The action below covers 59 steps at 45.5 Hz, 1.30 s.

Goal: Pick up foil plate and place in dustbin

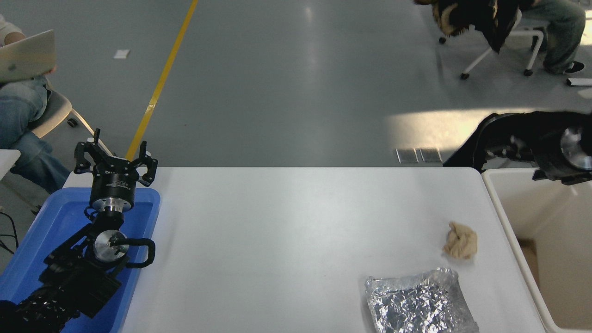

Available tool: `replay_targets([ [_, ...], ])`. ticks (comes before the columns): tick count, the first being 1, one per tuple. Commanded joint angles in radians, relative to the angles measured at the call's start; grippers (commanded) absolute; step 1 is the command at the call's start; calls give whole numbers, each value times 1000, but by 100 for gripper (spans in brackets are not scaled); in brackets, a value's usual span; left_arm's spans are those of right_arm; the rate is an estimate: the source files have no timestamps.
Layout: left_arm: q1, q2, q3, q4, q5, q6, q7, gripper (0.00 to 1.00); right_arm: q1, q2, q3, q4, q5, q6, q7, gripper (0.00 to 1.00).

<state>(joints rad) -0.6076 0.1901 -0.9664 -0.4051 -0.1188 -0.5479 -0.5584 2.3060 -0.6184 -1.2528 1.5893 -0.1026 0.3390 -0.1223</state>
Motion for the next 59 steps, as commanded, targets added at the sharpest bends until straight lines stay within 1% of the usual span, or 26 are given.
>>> replay_targets([
  [1,0,0,0,0,-1,0,0,99,320,54,-19,149,3,187,6,100],
  [4,0,0,0,0,-1,0,0,99,372,63,-17,156,11,227,12,100],
  [15,0,0,0,0,-1,2,0,99,478,68,4,156,46,330,12,100],
  [21,0,0,-2,0,-1,0,0,99,495,68,21,156,46,351,12,100],
  [30,0,0,0,0,-1,2,0,99,434,89,20,156,43,331,10,99],
  [37,0,0,-2,0,-1,2,-1,99,276,68,13,156,9,235,7,98],
  [44,0,0,-2,0,-1,2,-1,99,87,25,12,156,-64,134,7,98],
  [53,0,0,0,0,-1,2,-1,99,-192,-46,21,152,-221,-1,9,98],
  [59,0,0,0,0,-1,2,-1,99,-407,-76,58,101,-296,-98,10,98],
])
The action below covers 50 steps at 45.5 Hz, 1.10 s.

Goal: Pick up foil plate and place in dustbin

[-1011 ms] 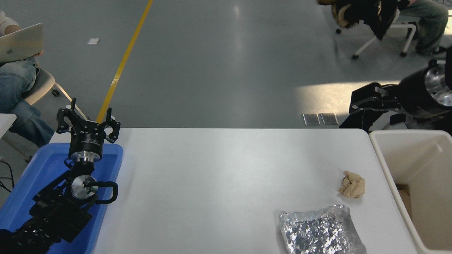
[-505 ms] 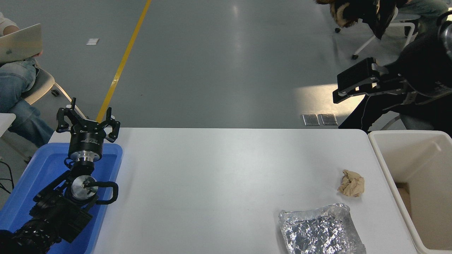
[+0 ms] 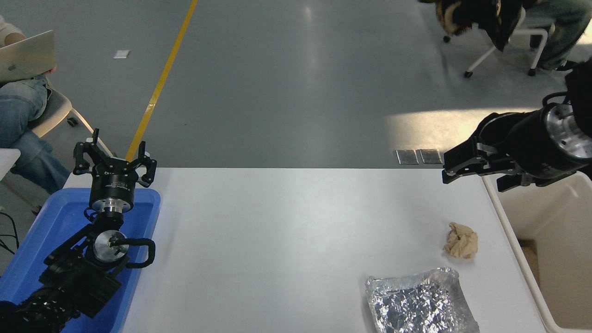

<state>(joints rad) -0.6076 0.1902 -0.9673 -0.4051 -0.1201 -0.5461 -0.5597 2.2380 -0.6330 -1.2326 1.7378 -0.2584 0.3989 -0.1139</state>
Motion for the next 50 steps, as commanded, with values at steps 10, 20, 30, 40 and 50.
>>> replay_targets([
  [10,0,0,1,0,0,0,0,99,-664,-76,159,-155,-217,-319,2,95],
  [20,0,0,-1,0,0,0,0,99,-883,-76,295,-169,-358,-393,3,94],
  [30,0,0,1,0,0,-2,0,99,-1021,-62,354,-231,-444,-459,3,94],
  [40,0,0,-1,0,0,0,0,99,-1065,-45,392,-297,-460,-491,3,90],
  [50,0,0,1,0,0,0,0,99,-1100,18,397,-385,-486,-531,3,88],
])
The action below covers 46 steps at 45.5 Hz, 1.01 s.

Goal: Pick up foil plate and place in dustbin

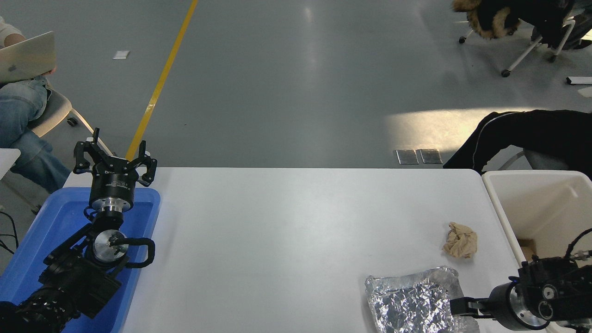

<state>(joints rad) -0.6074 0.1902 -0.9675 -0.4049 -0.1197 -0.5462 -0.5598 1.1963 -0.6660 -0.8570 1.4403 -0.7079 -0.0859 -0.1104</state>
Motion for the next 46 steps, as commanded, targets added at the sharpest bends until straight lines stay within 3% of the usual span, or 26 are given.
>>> replay_targets([
  [1,0,0,0,0,0,0,0,99,-61,55,21,-93,-39,-48,0,87],
  [7,0,0,1,0,0,0,0,99,-67,75,21,-98,-39,-48,0,87],
  [12,0,0,1,0,-1,0,0,99,-69,86,21,-93,-39,-35,2,50],
  [17,0,0,1,0,0,0,0,99,-80,97,21,-92,-38,-9,17,1],
  [23,0,0,0,0,0,0,0,99,-77,95,19,-93,-42,31,35,0],
  [46,0,0,1,0,0,-1,0,99,5,33,19,-32,-41,31,35,0],
])
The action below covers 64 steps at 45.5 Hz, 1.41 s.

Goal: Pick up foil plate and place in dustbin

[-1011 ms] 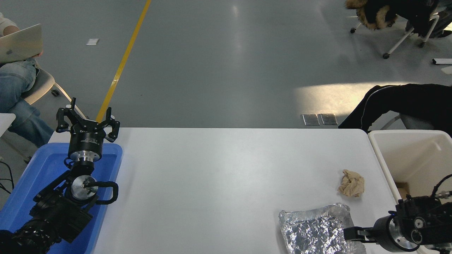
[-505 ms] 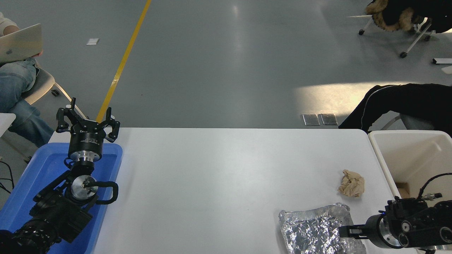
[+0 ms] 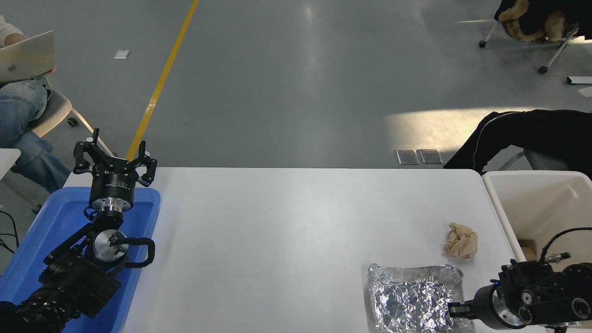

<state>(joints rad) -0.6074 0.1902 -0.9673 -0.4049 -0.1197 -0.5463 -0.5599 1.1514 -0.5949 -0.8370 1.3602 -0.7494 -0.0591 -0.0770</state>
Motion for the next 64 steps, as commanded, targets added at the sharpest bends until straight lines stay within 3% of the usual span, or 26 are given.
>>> replay_targets([
  [1,-2,0,1,0,0,0,0,99,60,-46,-1,60,2,4,2,0],
  [14,0,0,1,0,2,-1,2,99,413,-201,-148,335,5,64,8,0],
  [21,0,0,1,0,2,-1,2,99,689,-273,-261,385,10,171,17,0],
  [30,0,0,1,0,2,-1,2,99,996,-349,-297,385,70,439,91,0],
  [45,0,0,1,0,0,-1,2,99,1442,-275,-309,385,363,841,94,0],
  [64,0,0,1,0,0,-1,2,99,1608,-187,-363,385,446,845,89,0],
])
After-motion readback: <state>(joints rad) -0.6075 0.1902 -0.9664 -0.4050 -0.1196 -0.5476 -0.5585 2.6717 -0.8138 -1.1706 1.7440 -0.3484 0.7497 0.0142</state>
